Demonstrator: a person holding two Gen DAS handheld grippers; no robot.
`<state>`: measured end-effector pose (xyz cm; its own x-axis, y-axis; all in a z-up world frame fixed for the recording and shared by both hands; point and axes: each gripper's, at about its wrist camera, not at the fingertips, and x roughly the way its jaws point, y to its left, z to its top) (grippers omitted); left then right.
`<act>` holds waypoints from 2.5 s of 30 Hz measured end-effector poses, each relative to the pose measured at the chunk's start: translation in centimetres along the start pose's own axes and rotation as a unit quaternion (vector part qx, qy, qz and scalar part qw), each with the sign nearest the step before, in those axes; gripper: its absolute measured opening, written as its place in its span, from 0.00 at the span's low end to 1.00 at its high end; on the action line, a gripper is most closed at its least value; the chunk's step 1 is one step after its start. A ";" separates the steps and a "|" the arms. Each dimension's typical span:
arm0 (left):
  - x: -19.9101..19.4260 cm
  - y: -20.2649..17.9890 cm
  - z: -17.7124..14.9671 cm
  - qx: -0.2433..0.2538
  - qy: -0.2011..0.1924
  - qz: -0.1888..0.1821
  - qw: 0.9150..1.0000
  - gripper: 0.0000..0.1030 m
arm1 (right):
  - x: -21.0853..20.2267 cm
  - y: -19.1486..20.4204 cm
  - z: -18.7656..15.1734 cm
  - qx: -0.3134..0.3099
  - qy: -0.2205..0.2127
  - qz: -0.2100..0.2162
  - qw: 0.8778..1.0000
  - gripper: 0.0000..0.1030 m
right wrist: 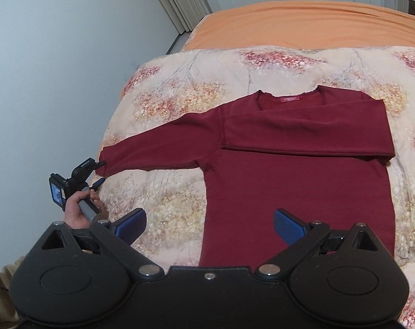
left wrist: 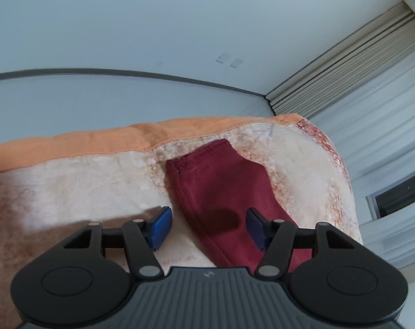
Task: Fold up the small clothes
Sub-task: 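Grasp the other sleeve cuff with the left tool, fold it across the body, release, then grasp the sweater side edge with the right tool and fold it toward the center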
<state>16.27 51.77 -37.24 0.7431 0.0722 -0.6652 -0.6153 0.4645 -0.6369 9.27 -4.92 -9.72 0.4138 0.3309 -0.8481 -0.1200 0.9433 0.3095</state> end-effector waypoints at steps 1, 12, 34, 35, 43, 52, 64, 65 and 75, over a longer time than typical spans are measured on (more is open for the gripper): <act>0.3 0.1 0.1 -0.008 0.004 0.000 1.000 0.59 | 0.2 0.2 0.1 -0.001 0.001 0.002 1.000 0.96; 0.7 3.3 1.1 -0.138 -0.004 -0.060 0.989 0.09 | 1.4 0.3 0.0 0.008 0.009 0.016 1.000 0.96; -4.6 -19.1 -21.2 0.537 0.061 -0.096 0.836 0.45 | 9.7 -5.9 1.8 0.081 0.000 0.072 0.994 0.97; -5.2 -18.7 -20.8 0.526 0.063 -0.104 0.842 0.58 | 10.7 -5.8 2.2 0.077 -0.001 0.083 0.994 0.96; -9.1 -15.9 -14.8 0.467 0.053 -0.068 0.880 0.64 | 22.9 -2.4 8.5 0.070 0.007 0.184 0.980 0.67; -14.0 -8.7 -9.9 0.404 0.042 0.008 0.914 0.66 | 34.1 2.0 9.6 0.027 0.066 0.141 0.987 0.46; -12.8 -9.0 -10.8 0.393 0.069 0.012 0.917 0.72 | 22.2 -7.0 11.2 0.047 -0.029 0.177 0.983 0.02; -12.5 -9.5 -11.1 0.391 0.074 0.007 0.917 0.72 | 20.2 -9.0 11.7 0.048 -0.039 0.162 0.985 0.02; -11.2 -15.8 -17.7 0.442 0.105 -0.024 0.891 0.74 | 13.7 -29.0 11.6 0.090 -0.061 -0.026 0.994 0.02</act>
<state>13.03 28.03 -26.64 0.6396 -0.0900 -0.7634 -0.0682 0.9826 -0.1730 28.89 -28.02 -25.33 0.5225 0.2653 -0.8103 0.0633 0.9357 0.3472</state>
